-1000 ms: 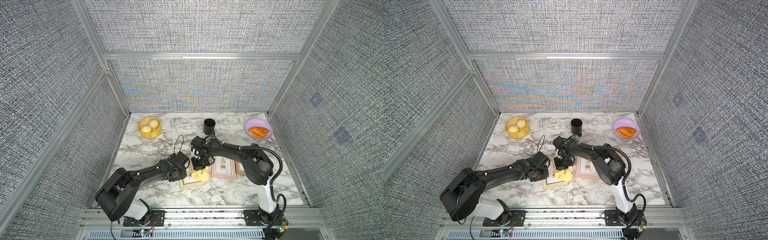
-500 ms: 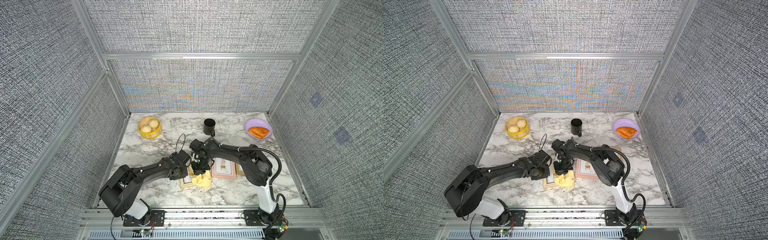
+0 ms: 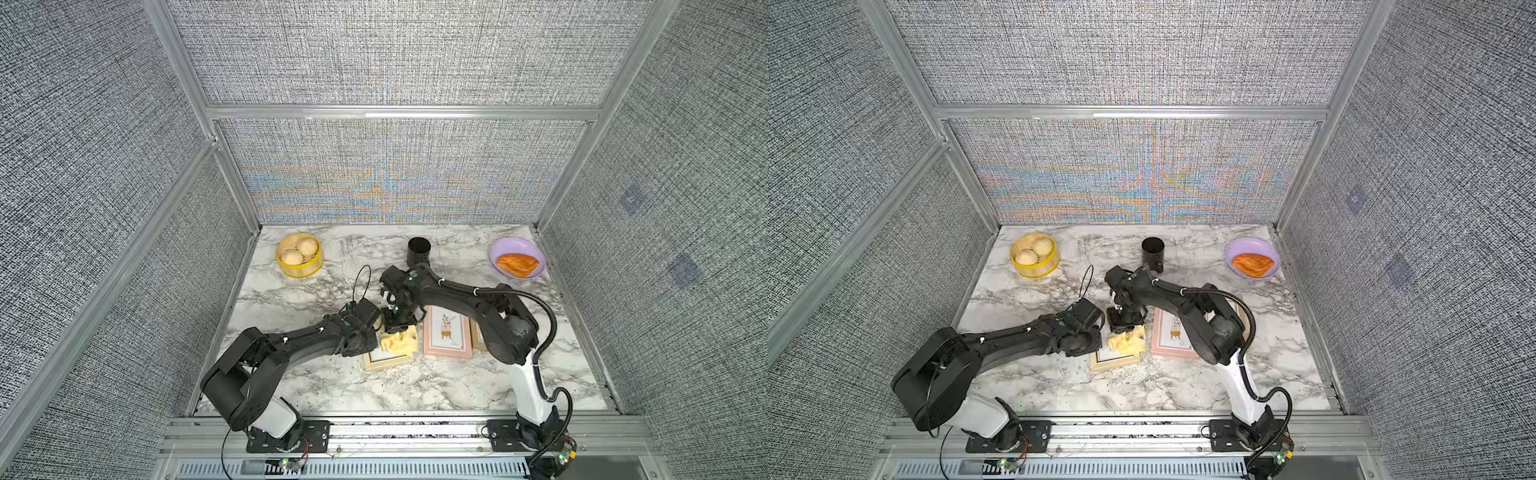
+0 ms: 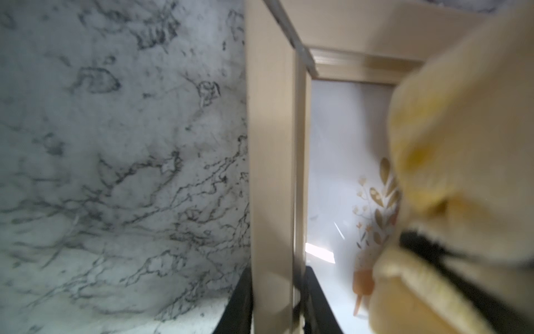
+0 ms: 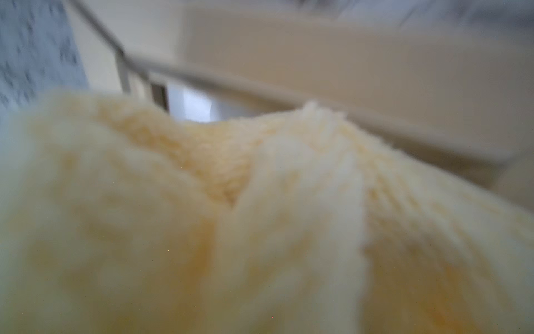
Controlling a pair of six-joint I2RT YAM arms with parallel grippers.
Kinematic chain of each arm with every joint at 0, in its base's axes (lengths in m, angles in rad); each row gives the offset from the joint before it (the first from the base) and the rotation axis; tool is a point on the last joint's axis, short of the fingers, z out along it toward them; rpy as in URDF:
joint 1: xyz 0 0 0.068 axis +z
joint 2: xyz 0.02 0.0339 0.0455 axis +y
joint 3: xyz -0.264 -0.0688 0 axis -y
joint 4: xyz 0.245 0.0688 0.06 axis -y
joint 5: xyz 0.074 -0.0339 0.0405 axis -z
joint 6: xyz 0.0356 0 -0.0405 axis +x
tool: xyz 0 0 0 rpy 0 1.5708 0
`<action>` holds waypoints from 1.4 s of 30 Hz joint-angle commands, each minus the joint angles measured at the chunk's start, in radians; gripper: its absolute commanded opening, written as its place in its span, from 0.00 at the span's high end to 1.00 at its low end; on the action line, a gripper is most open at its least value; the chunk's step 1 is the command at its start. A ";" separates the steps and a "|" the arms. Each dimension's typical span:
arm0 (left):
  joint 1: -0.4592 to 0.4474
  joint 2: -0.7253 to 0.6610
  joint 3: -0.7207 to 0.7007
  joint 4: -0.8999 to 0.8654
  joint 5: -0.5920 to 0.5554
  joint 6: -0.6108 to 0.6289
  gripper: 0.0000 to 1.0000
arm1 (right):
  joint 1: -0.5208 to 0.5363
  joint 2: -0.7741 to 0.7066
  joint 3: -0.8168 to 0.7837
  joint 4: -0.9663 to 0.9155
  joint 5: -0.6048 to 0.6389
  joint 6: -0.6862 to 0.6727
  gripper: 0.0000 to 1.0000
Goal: Wipe the picture frame with a cloth
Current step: Wipe the dirt from the picture frame, then adjust the cleaning item.
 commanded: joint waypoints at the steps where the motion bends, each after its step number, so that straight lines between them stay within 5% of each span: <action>1: -0.001 0.027 -0.025 -0.037 0.042 -0.001 1.00 | 0.054 -0.066 -0.165 -0.041 -0.042 0.064 1.00; 5: -0.001 0.018 -0.024 -0.039 0.041 -0.002 1.00 | 0.072 -0.138 -0.299 0.058 -0.073 0.143 1.00; 11: -0.001 -0.006 0.015 -0.089 0.035 0.032 1.00 | 0.048 -0.227 -0.252 0.050 -0.056 0.162 1.00; 21: -0.001 -0.080 0.030 -0.163 0.018 0.034 0.55 | 0.004 -0.322 -0.282 0.031 -0.103 0.144 1.00; 42: 0.000 -0.288 -0.011 -0.289 0.005 -0.009 0.10 | -0.076 -0.381 -0.325 0.123 -0.306 0.101 1.00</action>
